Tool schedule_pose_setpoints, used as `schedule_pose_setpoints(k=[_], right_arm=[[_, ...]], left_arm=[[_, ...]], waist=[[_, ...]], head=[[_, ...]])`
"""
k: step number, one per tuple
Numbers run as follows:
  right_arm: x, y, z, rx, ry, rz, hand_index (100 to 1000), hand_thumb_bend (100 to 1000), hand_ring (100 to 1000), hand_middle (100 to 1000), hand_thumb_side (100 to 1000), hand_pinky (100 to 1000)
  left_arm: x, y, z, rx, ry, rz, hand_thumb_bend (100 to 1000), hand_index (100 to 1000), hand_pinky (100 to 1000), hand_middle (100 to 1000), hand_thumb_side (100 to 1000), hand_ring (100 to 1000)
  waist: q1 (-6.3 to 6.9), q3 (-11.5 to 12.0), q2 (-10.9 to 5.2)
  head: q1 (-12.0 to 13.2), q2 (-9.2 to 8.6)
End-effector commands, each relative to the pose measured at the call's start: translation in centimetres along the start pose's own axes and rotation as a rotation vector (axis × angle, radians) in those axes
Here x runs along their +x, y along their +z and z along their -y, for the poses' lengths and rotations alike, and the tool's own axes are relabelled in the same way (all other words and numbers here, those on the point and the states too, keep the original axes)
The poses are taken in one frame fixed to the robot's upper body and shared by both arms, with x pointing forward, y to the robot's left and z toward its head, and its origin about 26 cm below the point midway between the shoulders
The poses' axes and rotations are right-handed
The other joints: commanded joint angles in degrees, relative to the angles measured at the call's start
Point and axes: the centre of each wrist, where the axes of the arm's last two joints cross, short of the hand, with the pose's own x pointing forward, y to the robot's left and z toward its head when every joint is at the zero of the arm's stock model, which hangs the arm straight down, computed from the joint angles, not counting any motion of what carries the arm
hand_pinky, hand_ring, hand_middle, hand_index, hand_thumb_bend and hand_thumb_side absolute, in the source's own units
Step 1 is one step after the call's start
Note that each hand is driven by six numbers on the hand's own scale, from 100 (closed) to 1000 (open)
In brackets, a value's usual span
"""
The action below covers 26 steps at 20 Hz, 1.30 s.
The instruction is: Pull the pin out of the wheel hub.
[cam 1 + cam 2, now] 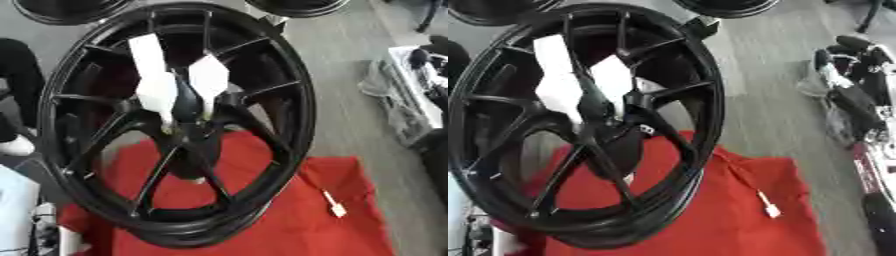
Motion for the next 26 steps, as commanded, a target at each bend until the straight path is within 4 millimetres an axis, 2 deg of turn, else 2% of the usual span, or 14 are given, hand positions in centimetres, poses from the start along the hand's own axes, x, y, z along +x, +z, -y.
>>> schedule_pose_setpoints(k=[1, 14, 18, 26], right_arm=[[1.1, -0.5, 0.4, 0.013, 0.026, 0.034, 739, 320, 681, 647, 221, 882], [1.0, -0.5, 0.4, 0.02, 0.028, 0.028, 739, 323, 681, 647, 223, 883], [0.9, -0.4, 0.3, 0.024, 0.03, 0.025, 739, 324, 681, 647, 223, 883], [0.8, -0.4, 0.3, 0.033, 0.034, 0.014, 739, 329, 681, 647, 222, 884]], left_arm=[[0.5, 1.0, -1.9, 0.041, -0.034, -0.001, 190, 835, 842, 802, 737, 838], [1.0, 0.4, -1.5, 0.002, -0.025, 0.027, 195, 837, 843, 803, 749, 840], [2.1, -0.5, -0.9, -0.074, -0.055, 0.053, 215, 836, 843, 811, 753, 841], [5.3, -3.2, 0.9, -0.331, -0.148, 0.155, 280, 844, 853, 819, 751, 851]], waist=[[-0.01, 0.1, -1.38], [0.01, 0.2, -1.45], [0.02, 0.2, -1.52], [0.35, 0.2, -1.75]], head=[[-0.1, -0.12], [-0.1, -0.12], [-0.4, -0.12], [-1.1, -0.12]])
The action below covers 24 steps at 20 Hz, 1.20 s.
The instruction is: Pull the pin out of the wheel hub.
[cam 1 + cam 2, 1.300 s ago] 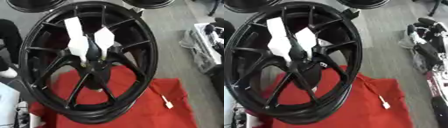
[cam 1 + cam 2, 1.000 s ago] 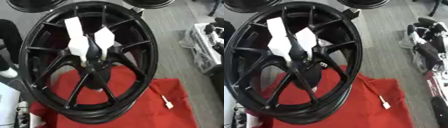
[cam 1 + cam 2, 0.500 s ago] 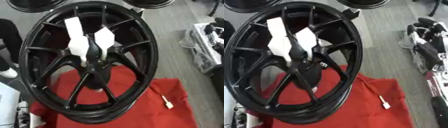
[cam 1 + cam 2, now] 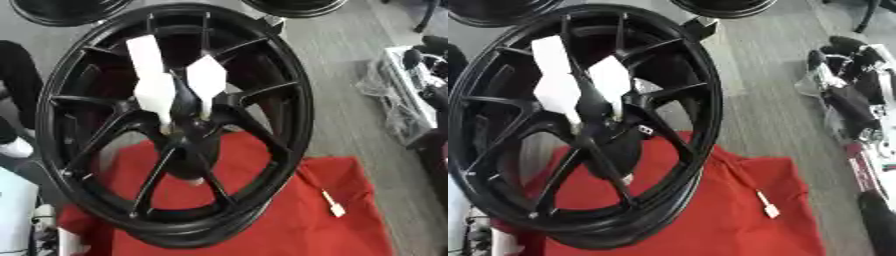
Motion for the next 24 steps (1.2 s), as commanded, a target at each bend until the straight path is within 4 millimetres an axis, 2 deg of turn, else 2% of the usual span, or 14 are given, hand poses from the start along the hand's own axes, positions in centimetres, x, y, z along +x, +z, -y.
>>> schedule_pose_setpoints(k=[1, 4, 14, 24], right_arm=[[0.8, -0.4, 0.4, 0.018, 0.033, 0.024, 739, 330, 681, 647, 222, 884], [0.7, -0.3, 0.5, 0.019, 0.034, 0.02, 739, 332, 681, 647, 222, 885], [0.7, -0.3, 0.6, 0.015, 0.039, 0.017, 739, 341, 682, 648, 219, 886], [0.7, -0.3, 0.6, 0.022, 0.04, 0.015, 739, 345, 681, 647, 218, 886]], left_arm=[[1.1, -0.4, -0.9, -0.065, -0.053, 0.026, 285, 846, 854, 817, 751, 851], [1.5, -1.9, -0.8, -0.127, -0.065, 0.024, 312, 864, 872, 824, 788, 858], [2.6, -6.5, 0.2, -0.198, -0.112, -0.009, 355, 853, 863, 812, 768, 855], [2.0, -8.9, 2.1, -0.274, -0.126, -0.013, 396, 854, 873, 824, 726, 866]], waist=[[0.11, 0.0, -1.6], [0.3, 0.0, -1.7], [0.68, 0.2, -2.0], [0.75, 0.3, -2.08]], head=[[-0.2, -0.12], [-0.4, -0.12], [-1.1, -0.12], [-1.2, -0.12]])
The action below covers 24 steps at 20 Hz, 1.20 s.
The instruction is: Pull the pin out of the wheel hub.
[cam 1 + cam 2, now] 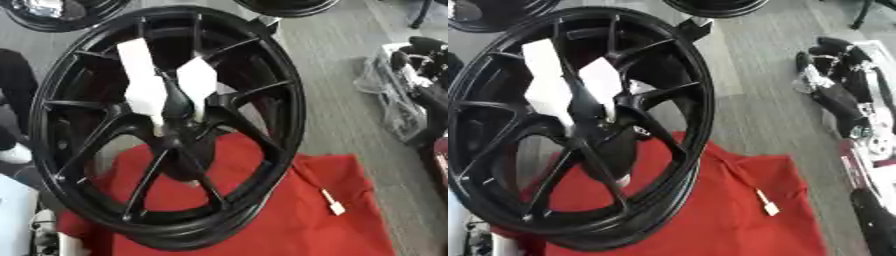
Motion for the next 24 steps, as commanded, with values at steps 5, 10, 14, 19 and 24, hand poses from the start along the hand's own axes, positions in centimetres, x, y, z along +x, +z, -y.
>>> schedule_pose_setpoints(k=[5, 10, 14, 19, 24], right_arm=[[0.7, -0.4, 0.5, 0.014, 0.026, 0.024, 738, 347, 681, 647, 219, 886], [0.6, -0.4, 0.4, 0.018, 0.024, 0.019, 738, 345, 681, 647, 221, 886], [0.6, -0.4, 0.3, 0.019, 0.024, 0.017, 738, 344, 681, 647, 221, 886], [0.5, -0.4, 0.3, 0.019, 0.024, 0.014, 738, 343, 681, 647, 222, 887], [0.4, -0.3, 0.3, 0.02, 0.025, 0.007, 738, 342, 681, 647, 223, 887]], left_arm=[[-0.2, -0.2, -0.5, -0.002, -0.028, -0.019, 413, 857, 879, 828, 731, 872], [0.0, -0.5, -0.6, -0.001, -0.024, -0.019, 411, 834, 880, 826, 730, 873], [0.3, -0.8, -0.6, -0.006, -0.024, 0.002, 423, 825, 882, 825, 705, 875], [0.8, -0.7, -0.5, -0.015, -0.037, 0.067, 478, 819, 887, 815, 601, 879], [1.2, -0.6, -0.5, -0.021, -0.029, 0.12, 452, 818, 892, 811, 556, 882]], waist=[[-0.35, 0.0, -1.58], [-0.48, 0.1, -1.51], [-0.49, 0.0, -1.5], [-0.27, -0.2, -1.58], [0.01, -0.3, -1.68]], head=[[0.2, -0.12], [0.5, -0.13], [0.7, -0.12], [0.8, -0.12], [1.0, -0.13]])
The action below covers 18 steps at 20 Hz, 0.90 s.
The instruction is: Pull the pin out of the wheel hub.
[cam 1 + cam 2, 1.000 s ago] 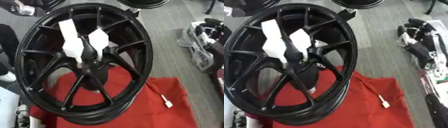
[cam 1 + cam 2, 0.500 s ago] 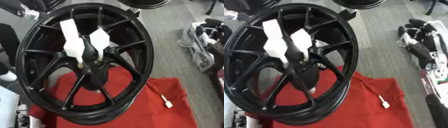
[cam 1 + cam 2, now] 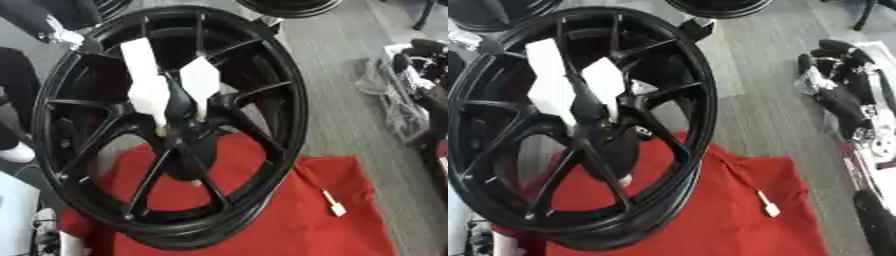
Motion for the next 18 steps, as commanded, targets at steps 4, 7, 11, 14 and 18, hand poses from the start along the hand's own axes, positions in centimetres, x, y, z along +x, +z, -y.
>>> schedule_pose_setpoints(k=[4, 7, 11, 14, 18], right_arm=[[0.4, -0.3, 0.3, 0.011, 0.024, 0.012, 738, 343, 681, 647, 223, 887], [0.4, -0.3, 0.3, 0.01, 0.024, 0.012, 738, 343, 681, 647, 222, 887], [0.5, -0.3, 0.4, 0.011, 0.024, 0.014, 738, 344, 680, 647, 222, 887], [0.4, -0.3, 0.3, 0.011, 0.023, 0.01, 738, 345, 680, 647, 223, 887], [0.3, -0.2, 0.4, 0.011, 0.023, 0.007, 738, 344, 680, 647, 223, 887]], left_arm=[[0.9, 1.4, -1.3, 0.03, -0.011, 0.049, 444, 819, 893, 810, 576, 882], [1.5, 1.5, -1.3, 0.026, -0.016, 0.064, 442, 818, 894, 809, 584, 882], [2.2, 1.5, -1.3, 0.02, -0.02, 0.069, 447, 817, 896, 810, 594, 884], [2.6, 1.6, -1.4, 0.023, -0.011, 0.059, 456, 816, 900, 807, 608, 886], [3.1, 1.4, -1.6, 0.026, -0.004, 0.049, 492, 813, 906, 803, 624, 887]], waist=[[0.01, -0.2, -1.71], [0.06, -0.3, -1.71], [0.07, -0.2, -1.72], [0.04, -0.2, -1.73], [-0.02, -0.2, -1.74]], head=[[0.4, -0.13], [0.3, -0.12], [0.2, -0.12], [0.3, -0.12], [0.4, -0.12]])
